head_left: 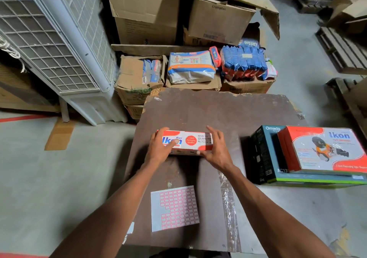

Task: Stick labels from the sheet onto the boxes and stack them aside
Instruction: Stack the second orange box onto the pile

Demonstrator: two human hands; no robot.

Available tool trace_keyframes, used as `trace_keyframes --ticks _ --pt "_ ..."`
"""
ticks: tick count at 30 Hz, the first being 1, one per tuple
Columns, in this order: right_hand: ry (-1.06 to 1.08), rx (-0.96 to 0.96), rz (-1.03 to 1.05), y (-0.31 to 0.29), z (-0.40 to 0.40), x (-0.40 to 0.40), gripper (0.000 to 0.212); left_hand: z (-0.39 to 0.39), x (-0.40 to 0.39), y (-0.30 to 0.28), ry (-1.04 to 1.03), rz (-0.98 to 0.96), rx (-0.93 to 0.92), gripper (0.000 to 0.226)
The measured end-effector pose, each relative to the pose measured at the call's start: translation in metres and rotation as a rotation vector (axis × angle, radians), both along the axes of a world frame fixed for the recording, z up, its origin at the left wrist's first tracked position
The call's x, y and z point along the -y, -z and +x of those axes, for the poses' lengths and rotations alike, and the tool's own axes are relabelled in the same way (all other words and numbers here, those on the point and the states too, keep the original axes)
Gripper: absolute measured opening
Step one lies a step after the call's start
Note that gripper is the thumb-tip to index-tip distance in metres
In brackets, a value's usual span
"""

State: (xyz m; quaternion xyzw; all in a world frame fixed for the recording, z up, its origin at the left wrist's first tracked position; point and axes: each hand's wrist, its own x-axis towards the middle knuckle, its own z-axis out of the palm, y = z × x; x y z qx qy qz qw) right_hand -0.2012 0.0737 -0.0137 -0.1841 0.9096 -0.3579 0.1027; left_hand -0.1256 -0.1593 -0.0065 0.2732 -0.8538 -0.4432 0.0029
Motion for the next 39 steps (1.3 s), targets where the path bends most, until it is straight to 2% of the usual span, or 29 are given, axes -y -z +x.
trace_keyframes --ticks 2,5,8,12,14,17,22,27,31,35,39 --pt "0.064 0.097 -0.06 -0.008 0.002 -0.002 0.077 0.0 -0.005 -0.002 0.008 -0.014 -0.026 0.058" --pt "0.3 0.225 -0.112 -0.014 0.0 0.006 0.055 0.002 -0.012 0.0 0.02 -0.001 -0.073 0.058" --pt "0.44 0.327 -0.182 -0.011 -0.004 0.006 0.036 0.005 -0.017 0.004 0.018 0.026 -0.118 0.059" --pt "0.456 0.394 -0.333 0.009 -0.01 0.003 0.032 0.015 -0.015 0.009 -0.042 0.04 -0.146 0.059" --pt "0.409 0.403 -0.404 0.01 -0.005 0.002 0.037 0.02 -0.014 0.014 -0.062 0.042 -0.156 0.055" --pt "0.377 0.407 -0.408 0.019 0.006 -0.004 0.06 0.024 -0.014 0.021 -0.078 0.053 -0.14 0.051" --pt "0.236 0.375 -0.162 0.028 0.023 -0.012 0.066 0.02 -0.019 0.029 0.037 0.001 0.109 0.068" --pt "0.159 0.314 0.032 0.039 0.026 -0.013 0.068 0.017 -0.024 0.038 0.16 -0.105 0.305 0.065" --pt "0.145 0.322 0.103 0.042 0.021 -0.011 0.082 0.011 -0.024 0.04 0.184 -0.134 0.346 0.072" --pt "0.108 0.418 0.183 0.044 0.012 -0.006 0.097 0.012 -0.031 0.041 0.155 -0.058 0.302 0.074" --pt "0.111 0.398 0.172 0.049 0.014 -0.007 0.1 0.016 -0.035 0.04 0.161 -0.058 0.266 0.077"
